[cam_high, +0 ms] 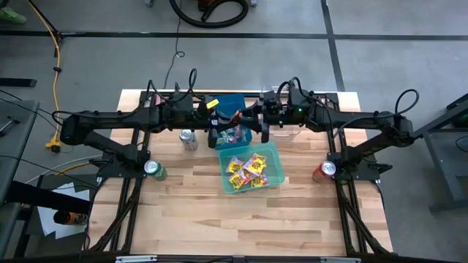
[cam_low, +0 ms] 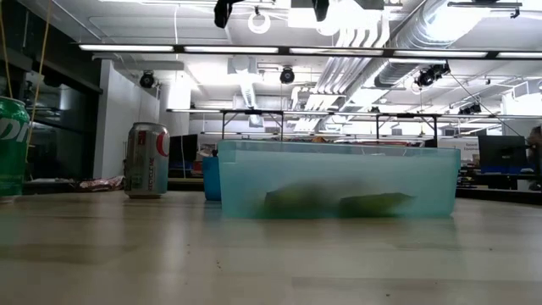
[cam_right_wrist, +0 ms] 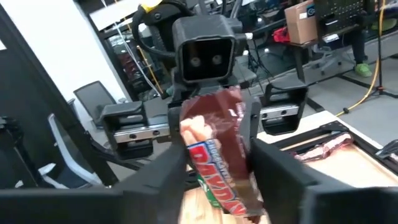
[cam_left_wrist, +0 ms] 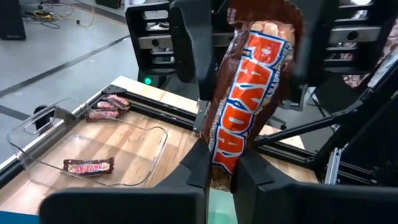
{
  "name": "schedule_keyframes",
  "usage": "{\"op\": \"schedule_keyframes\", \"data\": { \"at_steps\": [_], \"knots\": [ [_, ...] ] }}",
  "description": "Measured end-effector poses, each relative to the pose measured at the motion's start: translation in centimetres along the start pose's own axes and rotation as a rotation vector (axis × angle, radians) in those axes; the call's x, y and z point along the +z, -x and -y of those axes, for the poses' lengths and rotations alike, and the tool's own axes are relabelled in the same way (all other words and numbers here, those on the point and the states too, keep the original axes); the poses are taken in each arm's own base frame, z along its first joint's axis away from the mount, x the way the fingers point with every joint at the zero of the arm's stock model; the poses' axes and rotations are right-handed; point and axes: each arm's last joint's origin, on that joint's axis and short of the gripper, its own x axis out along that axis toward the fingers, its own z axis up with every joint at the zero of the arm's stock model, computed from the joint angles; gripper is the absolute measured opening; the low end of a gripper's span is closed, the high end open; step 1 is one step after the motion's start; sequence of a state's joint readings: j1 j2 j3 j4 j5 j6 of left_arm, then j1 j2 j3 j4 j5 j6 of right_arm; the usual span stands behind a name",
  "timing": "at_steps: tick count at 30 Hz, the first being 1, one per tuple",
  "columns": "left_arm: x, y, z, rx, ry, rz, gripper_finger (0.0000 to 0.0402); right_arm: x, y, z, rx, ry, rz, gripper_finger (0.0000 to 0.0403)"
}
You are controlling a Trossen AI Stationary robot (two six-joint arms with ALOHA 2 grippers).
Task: Sort candy
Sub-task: Put the brown candy into the transparent bin
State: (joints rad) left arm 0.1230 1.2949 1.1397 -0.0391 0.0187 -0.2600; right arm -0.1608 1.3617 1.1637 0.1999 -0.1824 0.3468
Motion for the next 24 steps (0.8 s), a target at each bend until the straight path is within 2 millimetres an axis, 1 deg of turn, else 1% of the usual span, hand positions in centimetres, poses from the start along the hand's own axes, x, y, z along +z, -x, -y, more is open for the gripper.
{"op": "schedule_keyframes", "data": {
  "at_steps": [4,5,6,8,11,13,15,19,22,24],
  "knots": [
    [0.0,0.0,0.0,0.000,-0.001,-0.001,0.0037,0.0,0.0,0.0,-0.008,0.015,0.003,0.0060],
    [0.0,0.0,0.0,0.000,-0.001,-0.001,0.0043,0.0,0.0,0.0,-0.008,0.015,0.002,0.0038],
    [0.0,0.0,0.0,0.001,-0.001,-0.001,0.0050,0.0,0.0,0.0,-0.007,0.017,0.002,0.0025],
    [-0.1,0.0,-0.1,0.018,-0.001,-0.009,0.0067,0.0,0.0,0.0,-0.011,0.032,-0.002,0.0020],
    [-0.3,0.1,-0.3,0.051,0.001,-0.036,0.0100,-0.1,0.0,0.1,-0.016,0.031,-0.011,0.0043],
    [-0.3,0.7,-0.7,0.069,0.010,-0.058,0.0126,0.0,0.2,0.2,-0.025,0.038,-0.016,0.0051],
    [-0.1,1.5,-1.0,0.096,0.014,-0.070,0.0152,0.4,0.9,0.3,-0.037,0.043,-0.020,0.0048],
    [0.1,4.0,-2.0,0.179,0.004,-0.129,0.0198,1.1,2.6,0.7,-0.096,0.068,-0.056,0.0018],
    [-0.1,5.7,-2.6,0.259,0.005,-0.188,0.0221,1.0,4.1,1.5,-0.217,0.088,-0.136,0.0010],
    [-0.3,6.3,-2.9,0.310,0.015,-0.220,0.0228,0.6,5.0,2.3,-0.315,0.096,-0.210,0.0011]
  ]
}}
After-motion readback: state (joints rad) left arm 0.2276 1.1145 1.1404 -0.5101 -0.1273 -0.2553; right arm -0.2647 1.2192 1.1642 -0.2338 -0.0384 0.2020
